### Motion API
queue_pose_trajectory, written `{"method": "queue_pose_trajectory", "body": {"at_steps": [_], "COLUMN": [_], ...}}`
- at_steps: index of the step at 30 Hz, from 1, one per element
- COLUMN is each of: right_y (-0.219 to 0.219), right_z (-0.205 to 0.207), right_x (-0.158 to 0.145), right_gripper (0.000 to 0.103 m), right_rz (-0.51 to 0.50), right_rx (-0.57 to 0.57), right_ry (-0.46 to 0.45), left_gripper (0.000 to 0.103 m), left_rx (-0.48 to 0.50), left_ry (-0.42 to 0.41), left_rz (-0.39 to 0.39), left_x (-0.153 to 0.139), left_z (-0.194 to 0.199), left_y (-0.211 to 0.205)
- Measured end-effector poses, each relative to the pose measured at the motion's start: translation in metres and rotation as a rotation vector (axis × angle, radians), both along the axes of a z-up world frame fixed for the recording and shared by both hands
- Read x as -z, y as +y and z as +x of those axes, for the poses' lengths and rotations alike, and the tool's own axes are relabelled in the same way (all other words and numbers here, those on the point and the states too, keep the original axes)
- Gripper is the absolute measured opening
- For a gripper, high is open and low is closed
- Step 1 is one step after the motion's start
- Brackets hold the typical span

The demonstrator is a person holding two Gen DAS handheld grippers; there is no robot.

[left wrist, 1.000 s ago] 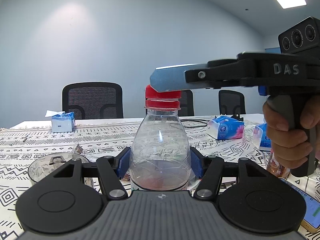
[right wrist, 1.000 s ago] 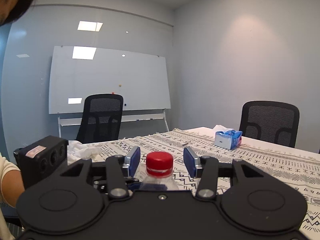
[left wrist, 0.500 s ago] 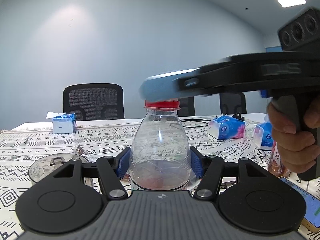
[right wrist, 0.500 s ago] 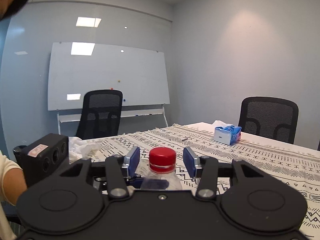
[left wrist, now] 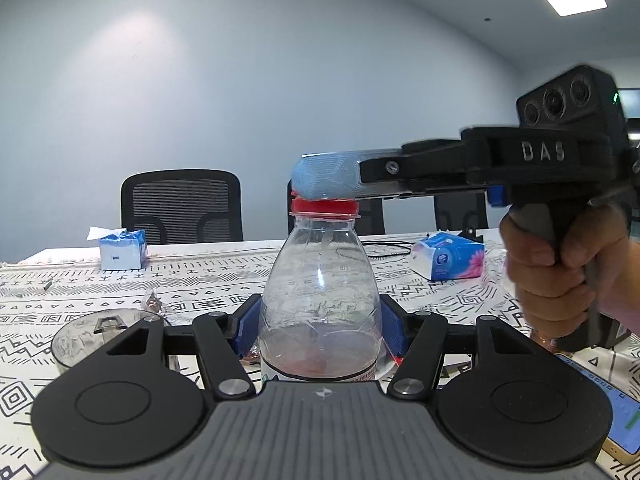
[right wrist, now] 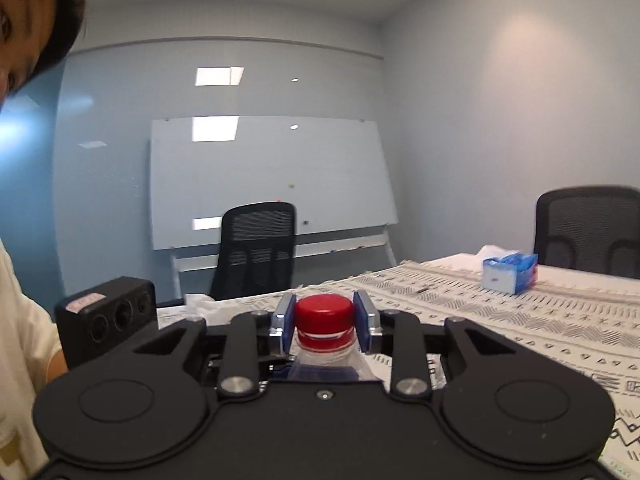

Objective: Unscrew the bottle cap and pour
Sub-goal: 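Twist the loosened red cap with the right tool, raising it off the threads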

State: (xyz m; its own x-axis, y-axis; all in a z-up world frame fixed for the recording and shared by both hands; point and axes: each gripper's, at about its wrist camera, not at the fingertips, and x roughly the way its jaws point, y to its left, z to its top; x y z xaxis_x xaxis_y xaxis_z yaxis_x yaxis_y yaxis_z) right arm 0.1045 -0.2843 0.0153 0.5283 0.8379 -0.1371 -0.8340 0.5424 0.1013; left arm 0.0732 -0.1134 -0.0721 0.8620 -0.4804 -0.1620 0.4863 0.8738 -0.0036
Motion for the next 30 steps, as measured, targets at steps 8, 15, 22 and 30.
{"method": "queue_pose_trajectory", "body": {"at_steps": [8,15,22,30], "right_y": [0.065,0.058,0.007,0.019], "right_z": [-0.040,-0.032,0.013,-0.011], "right_x": [-0.010,-0.003,0.004,-0.004], "right_gripper": [0.042,0.033,0.034,0.042], "right_rz": [-0.133,-0.089,0.046,-0.072], "right_rx": [0.413,0.350,-0.031,0.078], "right_ry": [-0.076,-0.061,0.037,-0.029], "left_gripper": [0.058,0.058,0.058,0.058], "left_rx": [-0.006,0.001,0.018,0.021], "left_ry": [-0.005,0.002,0.004,0.009], "left_rz": [0.007,-0.004,-0.003,-0.006], "left_x": [0.000,0.000,0.000,0.000], "left_z": [-0.003,-0.001,-0.001,-0.001], "left_y": [-0.001,0.003,0.003,0.004]}}
